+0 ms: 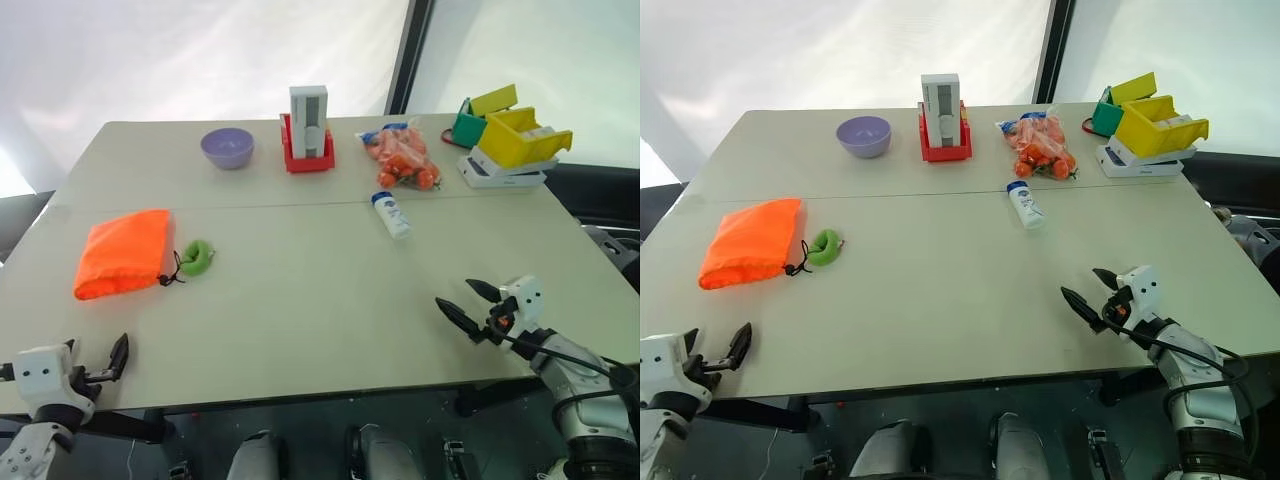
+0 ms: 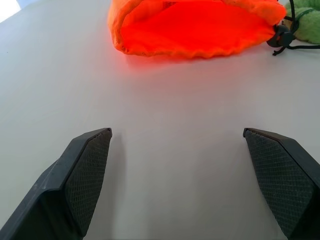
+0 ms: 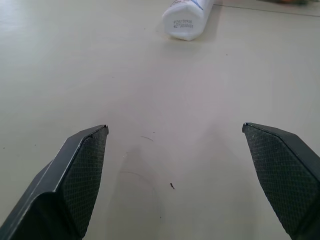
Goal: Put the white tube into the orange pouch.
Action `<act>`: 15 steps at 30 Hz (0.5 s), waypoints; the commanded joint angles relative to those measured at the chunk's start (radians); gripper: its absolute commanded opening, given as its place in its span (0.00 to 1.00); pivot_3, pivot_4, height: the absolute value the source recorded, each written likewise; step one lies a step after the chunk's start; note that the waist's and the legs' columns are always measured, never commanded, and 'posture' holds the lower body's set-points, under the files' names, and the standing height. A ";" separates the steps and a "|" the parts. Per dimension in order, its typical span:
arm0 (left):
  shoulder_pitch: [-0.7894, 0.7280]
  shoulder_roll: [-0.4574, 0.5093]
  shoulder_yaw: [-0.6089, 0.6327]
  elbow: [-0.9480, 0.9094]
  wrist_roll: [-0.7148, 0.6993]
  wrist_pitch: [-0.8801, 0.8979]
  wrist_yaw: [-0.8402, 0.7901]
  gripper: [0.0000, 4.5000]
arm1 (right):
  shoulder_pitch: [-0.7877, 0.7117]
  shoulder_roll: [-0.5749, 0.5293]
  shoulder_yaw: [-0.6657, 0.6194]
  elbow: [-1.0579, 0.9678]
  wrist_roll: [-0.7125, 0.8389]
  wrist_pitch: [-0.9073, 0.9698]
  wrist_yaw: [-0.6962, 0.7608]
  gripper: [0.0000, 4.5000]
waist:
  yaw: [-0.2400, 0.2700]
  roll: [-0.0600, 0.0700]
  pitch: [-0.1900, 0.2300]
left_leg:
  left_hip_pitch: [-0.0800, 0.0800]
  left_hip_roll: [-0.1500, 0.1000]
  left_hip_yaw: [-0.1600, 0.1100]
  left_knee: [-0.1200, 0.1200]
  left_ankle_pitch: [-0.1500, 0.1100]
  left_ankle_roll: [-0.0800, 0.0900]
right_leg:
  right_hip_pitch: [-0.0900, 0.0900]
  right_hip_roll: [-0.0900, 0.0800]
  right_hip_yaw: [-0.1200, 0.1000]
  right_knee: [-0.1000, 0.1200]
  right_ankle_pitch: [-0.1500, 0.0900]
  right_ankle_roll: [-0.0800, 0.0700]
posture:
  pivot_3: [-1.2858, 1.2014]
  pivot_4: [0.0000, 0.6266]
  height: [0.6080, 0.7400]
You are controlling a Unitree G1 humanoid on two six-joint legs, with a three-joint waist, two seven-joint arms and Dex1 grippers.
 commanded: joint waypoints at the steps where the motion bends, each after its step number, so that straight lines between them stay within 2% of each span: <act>1: 0.004 -0.004 0.005 -0.041 -0.003 -0.012 0.007 1.00 | -0.015 0.003 -0.018 -0.035 0.018 -0.016 -0.003 0.99 | 0.000 0.000 0.000 | 0.000 0.000 0.000 0.000 0.000 0.000 | 0.000 0.000 0.000 0.000 0.000 0.000 | 0.52 0.24 1.00; 6: -0.029 -0.008 -0.003 -0.027 0.009 -0.016 0.028 1.00 | -0.009 0.010 0.010 -0.046 -0.015 -0.021 -0.025 0.99 | 0.000 0.000 0.000 | 0.000 0.000 0.000 0.000 0.000 0.000 | 0.000 0.000 0.000 0.000 0.000 0.000 | 0.52 0.24 1.00; 15: -0.096 -0.010 -0.025 -0.017 0.135 -0.090 0.125 1.00 | -0.029 0.081 0.094 -0.158 -0.006 0.013 -0.049 0.99 | 0.000 0.000 0.000 | 0.000 0.000 0.000 0.000 0.000 0.000 | 0.000 0.000 0.000 0.000 0.001 -0.001 | 0.52 0.24 1.00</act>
